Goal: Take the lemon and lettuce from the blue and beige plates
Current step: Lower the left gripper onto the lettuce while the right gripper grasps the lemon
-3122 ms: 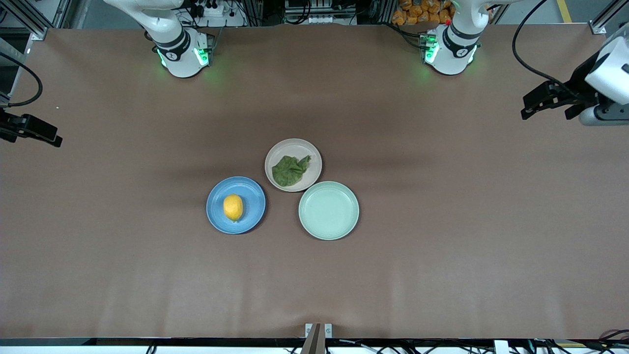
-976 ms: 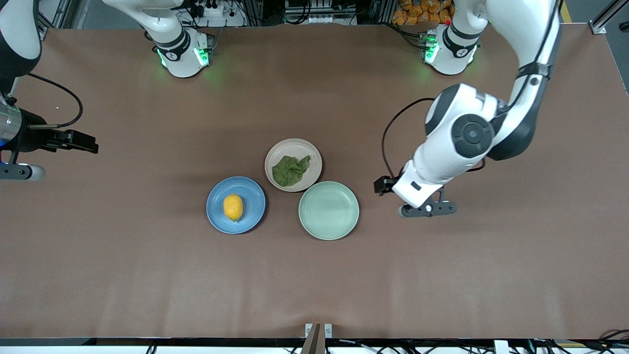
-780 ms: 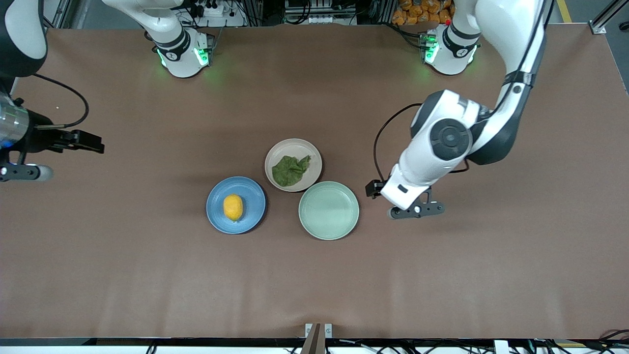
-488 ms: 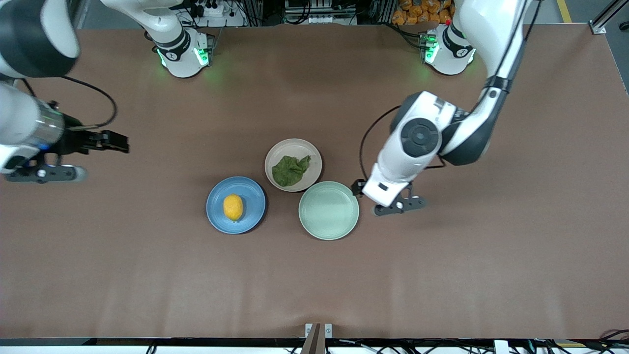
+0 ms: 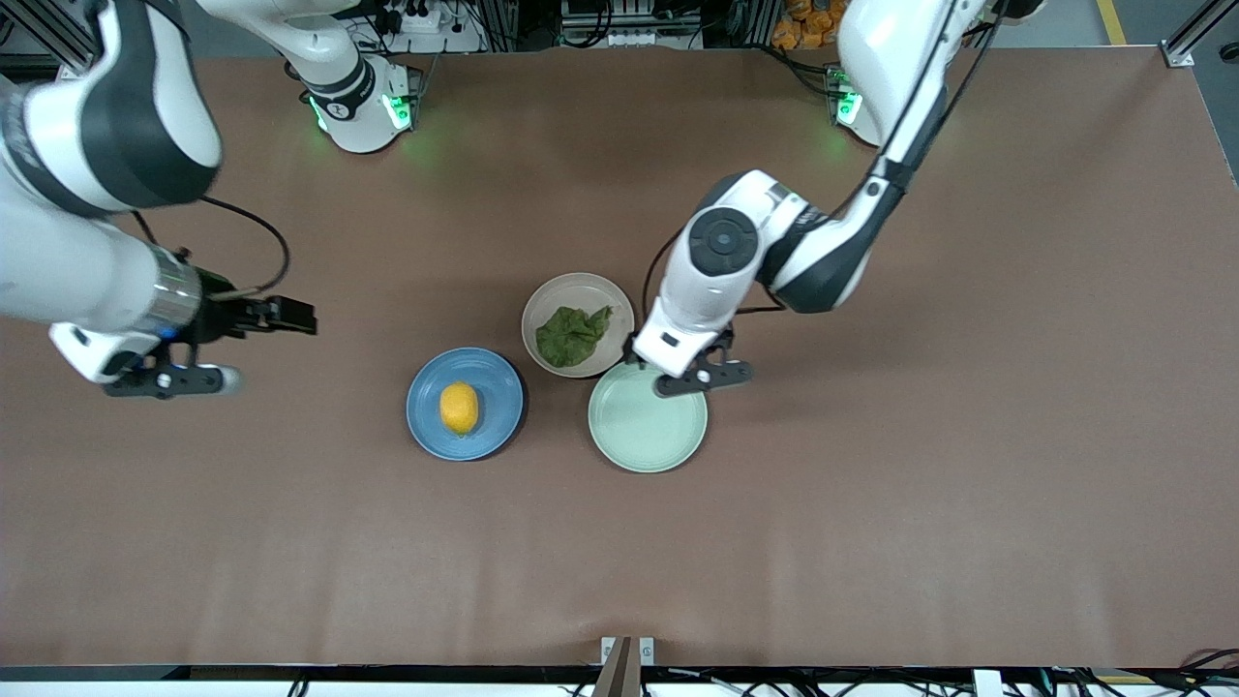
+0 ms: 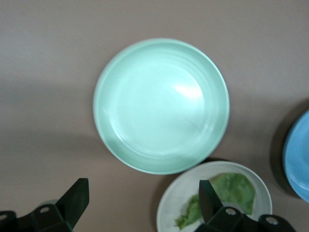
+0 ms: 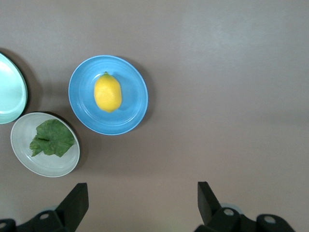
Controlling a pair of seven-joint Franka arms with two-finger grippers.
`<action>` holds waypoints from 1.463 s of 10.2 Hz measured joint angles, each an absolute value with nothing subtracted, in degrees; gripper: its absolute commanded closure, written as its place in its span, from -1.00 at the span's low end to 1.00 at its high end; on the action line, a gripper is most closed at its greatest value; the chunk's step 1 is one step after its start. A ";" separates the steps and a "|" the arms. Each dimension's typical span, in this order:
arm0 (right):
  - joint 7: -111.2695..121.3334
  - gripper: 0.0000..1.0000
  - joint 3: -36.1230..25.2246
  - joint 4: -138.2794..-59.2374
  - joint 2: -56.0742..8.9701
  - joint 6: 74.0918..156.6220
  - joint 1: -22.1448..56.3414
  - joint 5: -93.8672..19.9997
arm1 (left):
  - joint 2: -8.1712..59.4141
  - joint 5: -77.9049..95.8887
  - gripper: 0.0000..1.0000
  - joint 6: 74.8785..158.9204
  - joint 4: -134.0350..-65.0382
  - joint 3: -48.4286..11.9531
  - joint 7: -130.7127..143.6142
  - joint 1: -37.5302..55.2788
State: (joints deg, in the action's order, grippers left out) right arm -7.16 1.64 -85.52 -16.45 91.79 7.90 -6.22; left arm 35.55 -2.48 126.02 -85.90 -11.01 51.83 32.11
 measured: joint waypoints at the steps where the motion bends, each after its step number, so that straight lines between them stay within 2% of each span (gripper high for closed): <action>1: -7.24 -1.00 1.65 -86.57 -16.69 93.12 8.94 -6.25 | 36.75 -2.52 -1.00 128.45 -85.90 -10.96 53.22 33.71; 6: -10.90 -1.00 1.65 -93.79 -19.92 105.97 14.18 -6.35 | 41.64 -2.67 -1.00 137.06 -85.83 -10.66 57.92 39.66; 9: -15.39 -1.00 1.64 -95.25 -24.57 112.77 18.85 -6.32 | 44.36 -2.78 -1.00 138.64 -85.06 -5.00 59.34 46.50; 11: -15.46 -1.00 1.58 -95.35 -27.49 116.18 19.21 -6.32 | 47.18 -2.80 -1.00 139.31 -83.62 -2.42 60.71 50.02; 15: -15.46 -1.00 1.49 -96.50 -31.45 122.73 19.26 -5.91 | 49.71 -2.80 -1.00 143.18 -82.48 -1.33 61.42 51.62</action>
State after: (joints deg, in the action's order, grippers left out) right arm -15.46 1.49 -96.50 -31.45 122.73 19.26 -5.91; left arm 49.71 -2.80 143.18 -82.48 -1.33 61.42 51.62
